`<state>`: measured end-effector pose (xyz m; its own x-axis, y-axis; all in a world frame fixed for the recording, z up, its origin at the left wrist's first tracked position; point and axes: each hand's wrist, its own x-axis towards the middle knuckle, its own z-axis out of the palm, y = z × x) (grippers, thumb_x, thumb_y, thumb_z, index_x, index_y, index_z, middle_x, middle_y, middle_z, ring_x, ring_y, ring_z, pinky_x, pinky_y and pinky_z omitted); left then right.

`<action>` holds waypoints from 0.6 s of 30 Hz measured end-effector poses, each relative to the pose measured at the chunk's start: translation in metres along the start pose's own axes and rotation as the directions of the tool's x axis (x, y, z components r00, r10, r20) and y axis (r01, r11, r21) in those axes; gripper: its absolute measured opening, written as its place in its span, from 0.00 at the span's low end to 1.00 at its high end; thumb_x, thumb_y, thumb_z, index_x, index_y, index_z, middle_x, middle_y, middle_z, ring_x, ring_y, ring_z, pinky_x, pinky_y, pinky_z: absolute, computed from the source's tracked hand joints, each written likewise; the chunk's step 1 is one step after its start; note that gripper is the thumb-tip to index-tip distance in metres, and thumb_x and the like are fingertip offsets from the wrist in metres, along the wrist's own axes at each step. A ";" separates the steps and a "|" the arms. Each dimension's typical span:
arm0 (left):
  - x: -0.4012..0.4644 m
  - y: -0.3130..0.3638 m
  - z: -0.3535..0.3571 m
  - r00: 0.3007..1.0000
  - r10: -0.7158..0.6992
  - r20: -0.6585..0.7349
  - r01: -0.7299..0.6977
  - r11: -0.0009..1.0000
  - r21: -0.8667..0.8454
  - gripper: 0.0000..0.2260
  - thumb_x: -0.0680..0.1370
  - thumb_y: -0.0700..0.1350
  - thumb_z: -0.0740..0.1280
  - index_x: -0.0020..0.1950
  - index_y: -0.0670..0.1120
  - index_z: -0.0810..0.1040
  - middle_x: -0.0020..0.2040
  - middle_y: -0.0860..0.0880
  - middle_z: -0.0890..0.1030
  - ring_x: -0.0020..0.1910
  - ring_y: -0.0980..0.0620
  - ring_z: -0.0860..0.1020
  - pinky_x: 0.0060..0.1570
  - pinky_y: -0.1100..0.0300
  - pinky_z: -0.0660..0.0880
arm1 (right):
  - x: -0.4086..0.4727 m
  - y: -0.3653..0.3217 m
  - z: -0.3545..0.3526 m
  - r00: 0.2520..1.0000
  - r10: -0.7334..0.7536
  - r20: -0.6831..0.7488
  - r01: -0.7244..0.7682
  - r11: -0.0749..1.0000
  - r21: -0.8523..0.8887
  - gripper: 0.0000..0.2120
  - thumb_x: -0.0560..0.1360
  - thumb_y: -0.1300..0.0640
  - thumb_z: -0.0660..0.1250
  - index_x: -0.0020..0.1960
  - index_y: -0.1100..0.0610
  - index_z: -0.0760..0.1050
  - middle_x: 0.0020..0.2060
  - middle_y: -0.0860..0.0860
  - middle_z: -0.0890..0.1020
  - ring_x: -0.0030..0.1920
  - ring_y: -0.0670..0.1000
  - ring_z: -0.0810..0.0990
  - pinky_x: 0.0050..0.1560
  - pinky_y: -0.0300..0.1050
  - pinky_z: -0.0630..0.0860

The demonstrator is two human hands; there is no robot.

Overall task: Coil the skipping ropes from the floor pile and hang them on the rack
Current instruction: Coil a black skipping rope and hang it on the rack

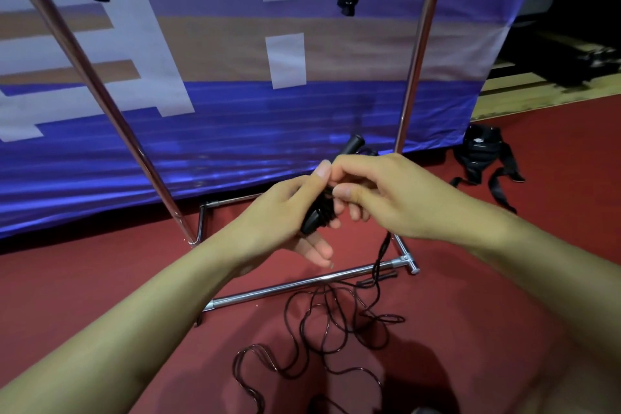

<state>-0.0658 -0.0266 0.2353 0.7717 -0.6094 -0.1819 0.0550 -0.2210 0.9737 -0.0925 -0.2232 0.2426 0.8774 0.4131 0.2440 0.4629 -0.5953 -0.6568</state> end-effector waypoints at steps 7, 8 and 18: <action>0.008 -0.001 0.003 0.990 0.068 -0.121 -0.083 0.989 -0.120 0.24 0.88 0.54 0.52 0.52 0.35 0.76 0.41 0.41 0.80 0.31 0.44 0.77 0.33 0.51 0.80 | 0.000 -0.007 0.013 0.981 -0.002 -0.192 -0.001 1.000 -0.013 0.05 0.82 0.57 0.67 0.49 0.57 0.77 0.32 0.46 0.83 0.32 0.48 0.83 0.37 0.36 0.76; 0.009 -0.001 0.002 0.988 0.080 -0.135 -0.095 0.989 -0.110 0.25 0.88 0.53 0.52 0.54 0.32 0.75 0.40 0.39 0.80 0.31 0.45 0.77 0.32 0.53 0.79 | 0.000 -0.009 0.016 0.980 0.025 -0.200 -0.027 1.000 -0.009 0.06 0.82 0.55 0.67 0.49 0.56 0.75 0.31 0.46 0.83 0.30 0.48 0.83 0.36 0.36 0.76; 0.010 -0.003 -0.014 0.984 0.095 -0.153 -0.104 0.993 -0.053 0.14 0.86 0.51 0.61 0.51 0.42 0.77 0.42 0.39 0.80 0.33 0.48 0.76 0.29 0.59 0.72 | 0.001 0.000 0.014 0.996 0.068 -0.060 -0.073 0.994 -0.080 0.01 0.84 0.57 0.61 0.54 0.53 0.71 0.35 0.44 0.82 0.36 0.45 0.77 0.39 0.34 0.68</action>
<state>-0.0498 -0.0212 0.2321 0.8614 -0.5037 -0.0651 0.0073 -0.1157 0.9933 -0.0935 -0.2128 0.2327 0.9129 0.3296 0.2409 0.4063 -0.6769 -0.6138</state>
